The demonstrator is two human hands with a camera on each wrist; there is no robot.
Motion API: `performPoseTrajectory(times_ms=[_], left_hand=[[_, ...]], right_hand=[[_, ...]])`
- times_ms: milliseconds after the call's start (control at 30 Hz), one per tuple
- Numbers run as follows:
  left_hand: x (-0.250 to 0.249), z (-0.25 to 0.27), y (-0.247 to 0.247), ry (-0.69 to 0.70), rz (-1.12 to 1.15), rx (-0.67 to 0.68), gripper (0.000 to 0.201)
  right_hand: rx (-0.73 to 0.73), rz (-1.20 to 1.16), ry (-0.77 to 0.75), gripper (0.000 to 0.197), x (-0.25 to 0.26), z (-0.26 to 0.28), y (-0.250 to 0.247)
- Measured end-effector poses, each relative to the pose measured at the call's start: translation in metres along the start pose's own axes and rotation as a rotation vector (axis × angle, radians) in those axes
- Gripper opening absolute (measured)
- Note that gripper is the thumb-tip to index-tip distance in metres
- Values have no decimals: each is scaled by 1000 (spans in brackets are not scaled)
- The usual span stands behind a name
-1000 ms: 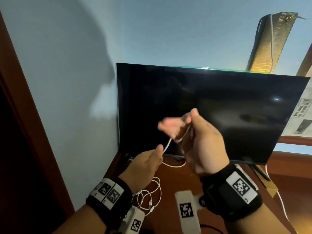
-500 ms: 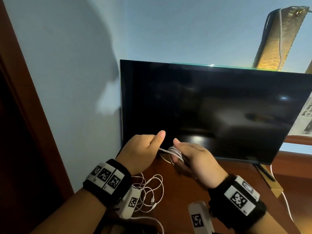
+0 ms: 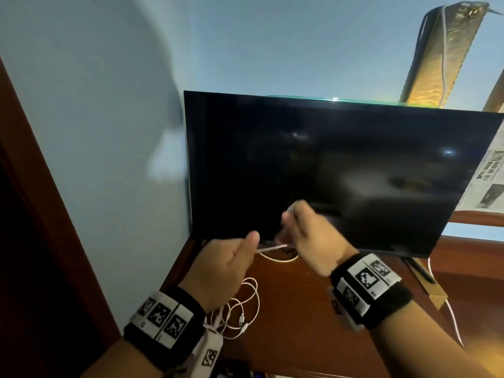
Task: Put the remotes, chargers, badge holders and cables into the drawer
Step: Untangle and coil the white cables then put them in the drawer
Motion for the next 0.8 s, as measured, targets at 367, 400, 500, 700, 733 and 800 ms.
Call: performPoseTrajectory(times_ms=[367, 400, 500, 700, 733, 800], left_hand=[[42, -14, 5, -221, 218, -22, 84], [47, -7, 12, -240, 245, 15, 88], [45, 13, 30, -187, 135, 153, 67], [10, 16, 11, 15, -13, 79, 63], [4, 10, 1, 95, -89, 7, 64], [-6, -2, -16, 245, -272, -123, 60]], right_hand=[[255, -1142, 72, 54, 87, 42, 3], [222, -1288, 89, 50, 90, 38, -3], [-30, -1517, 143, 36, 75, 21, -17], [-61, -162, -55, 26, 16, 11, 8], [60, -42, -25, 27, 6, 15, 23], [238, -51, 75, 36, -1, 28, 43]])
Point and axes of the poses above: each hand's wrist, its own z-axis away from the middle knuckle, its own y-axis out of the palm, x = y × z, the point moved 5 cm from there along -z, towards the middle knuckle, and after that the axes turned 7 degrees about -x, right-handed, at the moved point
